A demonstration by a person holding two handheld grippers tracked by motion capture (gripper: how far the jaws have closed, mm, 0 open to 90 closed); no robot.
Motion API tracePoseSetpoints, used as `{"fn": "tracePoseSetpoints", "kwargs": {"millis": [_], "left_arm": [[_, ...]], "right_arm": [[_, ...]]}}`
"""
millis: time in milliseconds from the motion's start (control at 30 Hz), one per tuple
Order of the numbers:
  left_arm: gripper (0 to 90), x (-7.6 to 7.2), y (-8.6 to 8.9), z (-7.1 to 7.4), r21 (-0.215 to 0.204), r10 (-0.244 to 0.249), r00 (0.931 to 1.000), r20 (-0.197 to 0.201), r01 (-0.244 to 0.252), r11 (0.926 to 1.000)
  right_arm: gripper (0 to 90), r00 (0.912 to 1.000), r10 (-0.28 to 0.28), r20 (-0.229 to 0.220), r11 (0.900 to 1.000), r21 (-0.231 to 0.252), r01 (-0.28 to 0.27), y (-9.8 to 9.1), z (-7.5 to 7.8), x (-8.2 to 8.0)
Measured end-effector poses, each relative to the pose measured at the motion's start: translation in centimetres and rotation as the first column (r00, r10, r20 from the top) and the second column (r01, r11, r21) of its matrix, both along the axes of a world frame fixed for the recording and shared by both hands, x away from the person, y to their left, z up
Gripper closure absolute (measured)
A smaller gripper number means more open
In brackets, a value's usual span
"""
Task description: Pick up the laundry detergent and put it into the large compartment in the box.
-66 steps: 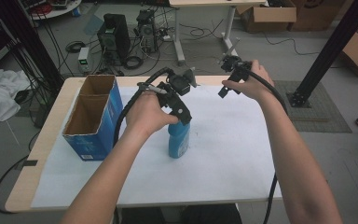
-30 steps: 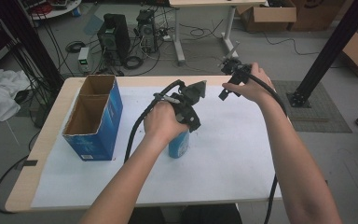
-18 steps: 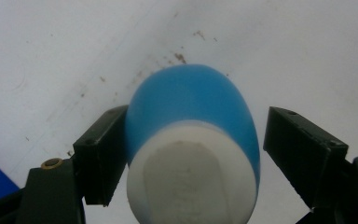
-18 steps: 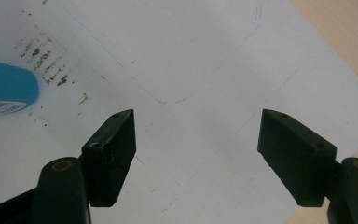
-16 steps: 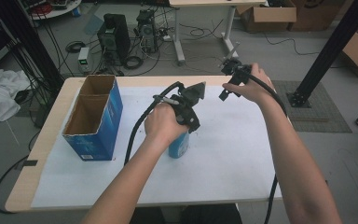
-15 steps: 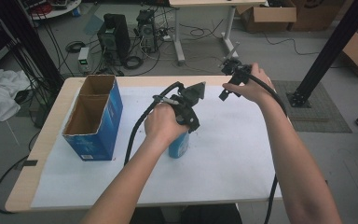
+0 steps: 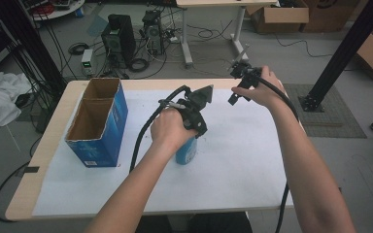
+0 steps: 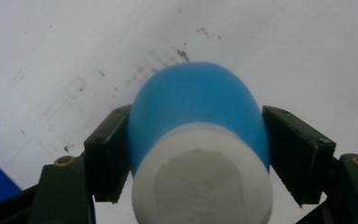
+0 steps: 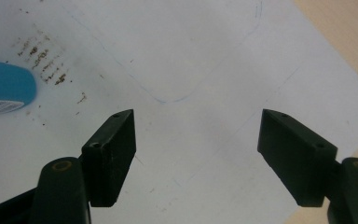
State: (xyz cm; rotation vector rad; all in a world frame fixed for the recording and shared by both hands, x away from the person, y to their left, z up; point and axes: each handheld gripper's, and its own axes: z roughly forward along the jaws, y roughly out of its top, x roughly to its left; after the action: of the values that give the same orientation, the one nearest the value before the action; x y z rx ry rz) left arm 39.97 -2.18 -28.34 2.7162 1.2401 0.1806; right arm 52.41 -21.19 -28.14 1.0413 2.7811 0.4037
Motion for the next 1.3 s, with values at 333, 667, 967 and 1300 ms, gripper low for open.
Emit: {"fn": "tracePoseSetpoints", "kwargs": {"millis": [333,667,967,1300], "left_arm": [[33.5,0.1,-0.21,-0.12,0.035,0.031,0.9995,-0.004,-0.031,0.9989],[35.2,0.3,-0.28,-0.26,0.051,0.04,0.999,-0.019,-0.039,0.9979],[36.9,0.65,-0.44,-0.23,0.064,0.039,0.9979,-0.052,-0.036,0.9973],[37.5,0.59,-0.05,-0.04,0.057,-0.028,0.9977,-0.061,0.032,0.9979]], "right_arm": [[27.8,1.0,0.0,0.002,1.0,0.001,0.0,-0.05,0.04,-0.06],[27.8,1.0,-0.002,0.002,1.0,0.006,0.002,-0.12,0.03,-0.09],[27.8,0.9999,-0.01,-0.002,0.9999,0.009,0.01,-0.41,-0.11,-0.07],[28.1,0.9999,-0.012,-0.002,0.9999,0.007,0.012,-0.59,-0.2,0.03]]}}
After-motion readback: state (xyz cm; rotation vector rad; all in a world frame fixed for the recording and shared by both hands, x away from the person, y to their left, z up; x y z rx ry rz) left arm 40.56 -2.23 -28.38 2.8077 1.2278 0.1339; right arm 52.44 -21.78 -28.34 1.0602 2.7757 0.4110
